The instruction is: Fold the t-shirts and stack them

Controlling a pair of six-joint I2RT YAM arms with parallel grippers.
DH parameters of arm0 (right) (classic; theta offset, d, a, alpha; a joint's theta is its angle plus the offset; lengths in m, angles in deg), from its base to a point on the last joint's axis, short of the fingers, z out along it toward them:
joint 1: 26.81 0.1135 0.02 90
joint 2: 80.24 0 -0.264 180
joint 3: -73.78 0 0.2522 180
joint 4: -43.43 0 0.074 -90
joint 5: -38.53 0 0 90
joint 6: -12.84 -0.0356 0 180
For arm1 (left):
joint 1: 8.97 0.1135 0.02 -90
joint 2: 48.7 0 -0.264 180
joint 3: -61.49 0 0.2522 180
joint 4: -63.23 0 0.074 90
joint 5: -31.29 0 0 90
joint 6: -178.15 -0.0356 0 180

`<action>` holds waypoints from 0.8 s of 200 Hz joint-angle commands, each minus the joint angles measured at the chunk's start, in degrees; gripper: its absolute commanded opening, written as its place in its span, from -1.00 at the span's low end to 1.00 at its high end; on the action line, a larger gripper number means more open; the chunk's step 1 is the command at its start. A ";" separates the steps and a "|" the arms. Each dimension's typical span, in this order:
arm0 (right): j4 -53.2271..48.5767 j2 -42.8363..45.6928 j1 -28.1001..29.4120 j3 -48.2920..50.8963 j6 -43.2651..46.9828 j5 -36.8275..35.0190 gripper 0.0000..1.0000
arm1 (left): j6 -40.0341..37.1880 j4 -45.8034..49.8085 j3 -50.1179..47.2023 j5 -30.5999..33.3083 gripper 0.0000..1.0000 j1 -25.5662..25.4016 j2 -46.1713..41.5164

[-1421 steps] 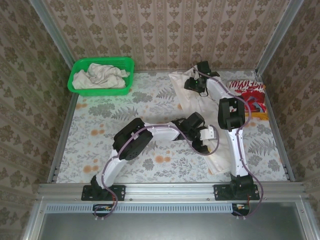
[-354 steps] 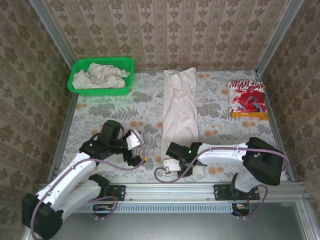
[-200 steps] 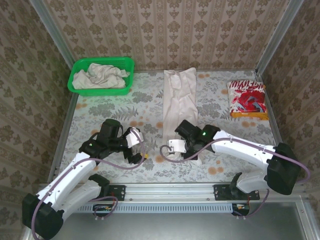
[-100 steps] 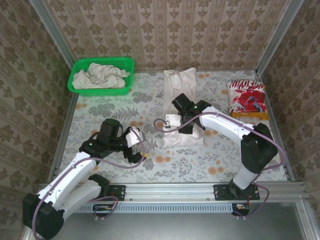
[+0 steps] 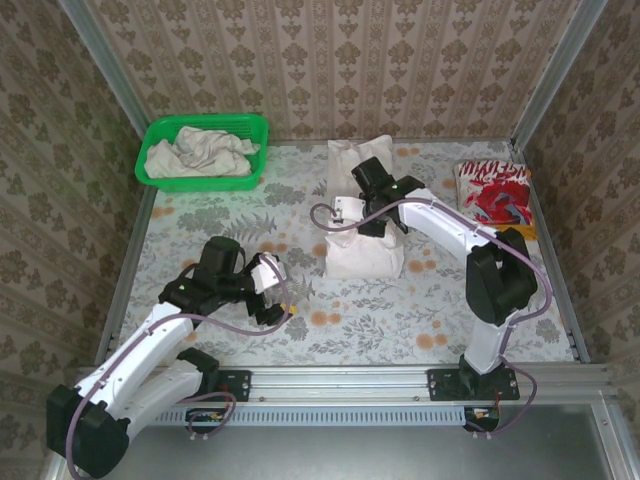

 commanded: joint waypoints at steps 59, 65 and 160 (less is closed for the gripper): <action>1.68 -8.24 -2.63 -7.56 1.86 1.30 -1.00 | -1.00 -0.51 -0.67 -0.53 1.00 0.75 0.23; 1.67 -8.80 -2.67 -7.92 1.81 1.34 -1.00 | -1.05 -0.52 -0.66 -0.59 1.00 0.75 0.22; 6.24 -16.04 -3.95 -10.53 0.15 2.18 -0.82 | -0.82 -0.53 -0.69 -0.92 1.00 0.97 0.31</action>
